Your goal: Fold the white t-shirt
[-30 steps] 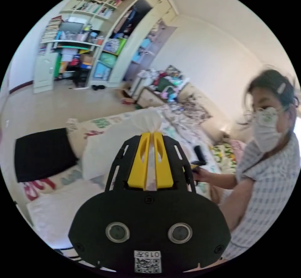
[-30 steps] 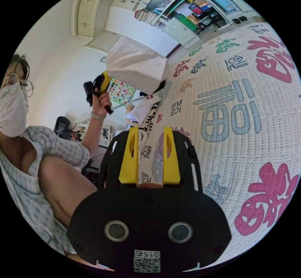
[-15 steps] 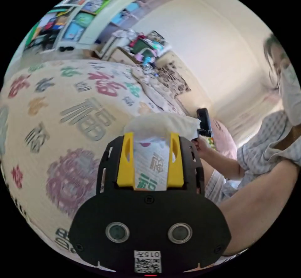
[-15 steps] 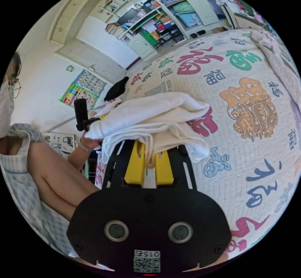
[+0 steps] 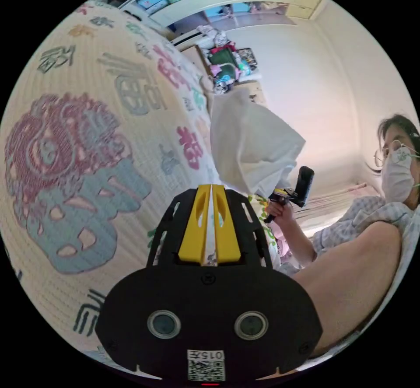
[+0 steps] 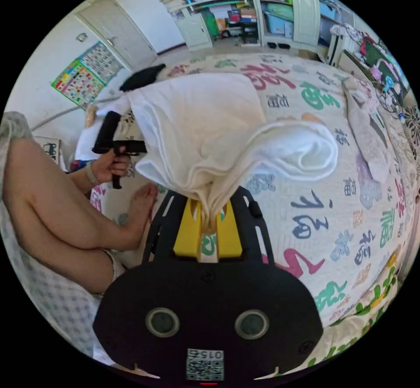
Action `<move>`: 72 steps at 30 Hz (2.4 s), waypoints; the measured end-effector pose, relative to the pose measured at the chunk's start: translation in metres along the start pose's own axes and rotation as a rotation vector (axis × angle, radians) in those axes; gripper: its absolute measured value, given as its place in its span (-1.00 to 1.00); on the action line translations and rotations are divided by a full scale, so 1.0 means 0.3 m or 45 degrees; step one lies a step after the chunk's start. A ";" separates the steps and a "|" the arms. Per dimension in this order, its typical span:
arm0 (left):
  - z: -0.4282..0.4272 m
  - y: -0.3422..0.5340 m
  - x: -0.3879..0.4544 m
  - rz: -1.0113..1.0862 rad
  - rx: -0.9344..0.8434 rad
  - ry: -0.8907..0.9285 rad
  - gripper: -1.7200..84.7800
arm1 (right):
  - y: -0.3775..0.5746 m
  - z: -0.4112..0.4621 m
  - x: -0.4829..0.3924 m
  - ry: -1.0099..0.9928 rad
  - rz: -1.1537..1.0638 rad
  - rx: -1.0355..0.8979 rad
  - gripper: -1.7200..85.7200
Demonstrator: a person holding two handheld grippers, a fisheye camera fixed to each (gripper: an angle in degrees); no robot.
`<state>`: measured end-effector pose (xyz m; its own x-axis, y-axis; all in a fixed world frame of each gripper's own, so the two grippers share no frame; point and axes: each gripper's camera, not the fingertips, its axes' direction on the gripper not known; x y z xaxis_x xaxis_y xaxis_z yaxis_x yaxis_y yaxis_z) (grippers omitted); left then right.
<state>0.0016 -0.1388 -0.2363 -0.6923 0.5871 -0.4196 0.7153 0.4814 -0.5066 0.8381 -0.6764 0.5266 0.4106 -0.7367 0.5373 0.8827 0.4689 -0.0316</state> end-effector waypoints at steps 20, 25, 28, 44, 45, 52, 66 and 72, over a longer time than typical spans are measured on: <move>0.072 -0.027 -0.102 0.210 -0.189 -0.507 -0.76 | 0.211 -0.183 -0.001 0.300 0.130 -0.194 -0.59; -0.002 -0.011 -0.138 0.189 -0.182 -0.470 -0.77 | 0.317 -0.326 0.025 0.077 0.181 0.013 -0.68; -0.004 -0.011 -0.160 0.208 -0.201 -0.460 -0.77 | 0.342 -0.401 0.059 0.020 0.215 0.118 -0.69; -0.160 -0.387 -0.178 0.369 0.190 0.065 -0.93 | -0.109 -0.512 0.297 0.027 0.149 0.383 -0.89; -0.177 -0.455 -0.156 0.412 0.322 0.114 -0.91 | -0.156 -0.562 0.376 -0.068 0.264 0.490 -0.86; 0.000 -0.444 -0.136 0.537 0.039 -0.205 -0.78 | -0.132 -0.477 0.476 -0.010 0.308 0.191 -0.77; 0.341 -0.301 -0.461 0.066 -0.349 0.192 -0.91 | -0.042 -0.191 0.343 -0.499 0.217 -0.044 -0.92; -0.022 -0.603 -0.339 0.411 -0.003 0.095 -0.93 | -0.133 -0.199 0.207 -0.738 0.084 0.246 -0.90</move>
<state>-0.0569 -0.2813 -0.0969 -0.4208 0.7555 -0.5021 0.8970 0.2642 -0.3542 0.8420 -0.7701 0.5111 0.2240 -0.3439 0.9119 0.7798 0.6245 0.0439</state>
